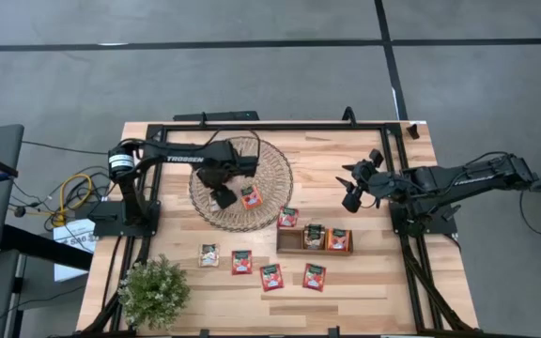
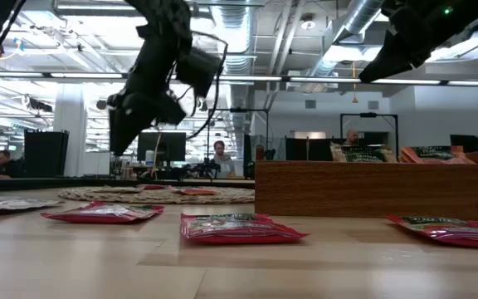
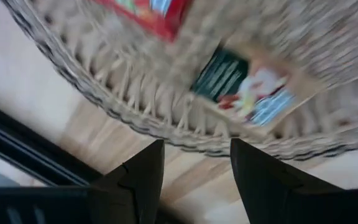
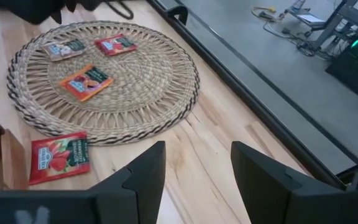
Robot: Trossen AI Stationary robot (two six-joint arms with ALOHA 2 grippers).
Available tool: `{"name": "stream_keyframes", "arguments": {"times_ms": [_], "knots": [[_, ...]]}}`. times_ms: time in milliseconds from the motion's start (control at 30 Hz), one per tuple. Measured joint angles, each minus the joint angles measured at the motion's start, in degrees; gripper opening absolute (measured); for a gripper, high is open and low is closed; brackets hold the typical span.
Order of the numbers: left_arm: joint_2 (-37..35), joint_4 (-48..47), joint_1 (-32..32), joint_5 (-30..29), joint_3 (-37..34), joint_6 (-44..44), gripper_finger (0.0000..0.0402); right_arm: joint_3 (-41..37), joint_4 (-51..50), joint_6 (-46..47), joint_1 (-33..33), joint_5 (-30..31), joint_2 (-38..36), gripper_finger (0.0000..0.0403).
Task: Pick & Place Tea
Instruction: Put the brown tea bag into the middle section of the brown bin
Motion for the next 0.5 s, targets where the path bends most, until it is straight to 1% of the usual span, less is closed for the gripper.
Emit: {"name": "stream_keyframes", "arguments": {"times_ms": [167,300,500], "knots": [[0.0,5.0,-0.2,0.7,-3.5,0.5,0.0177,0.0,0.1,0.0,0.0,0.0,0.0,0.0168],[0.0,8.3,-0.6,0.8,-3.7,3.0,0.0177,0.0,0.1,2.3,0.0,0.0,0.0,0.0166],[0.0,9.7,-0.3,0.8,-3.7,7.4,0.0177,0.0,0.1,3.6,0.2,0.0,0.0,0.0168]]}}
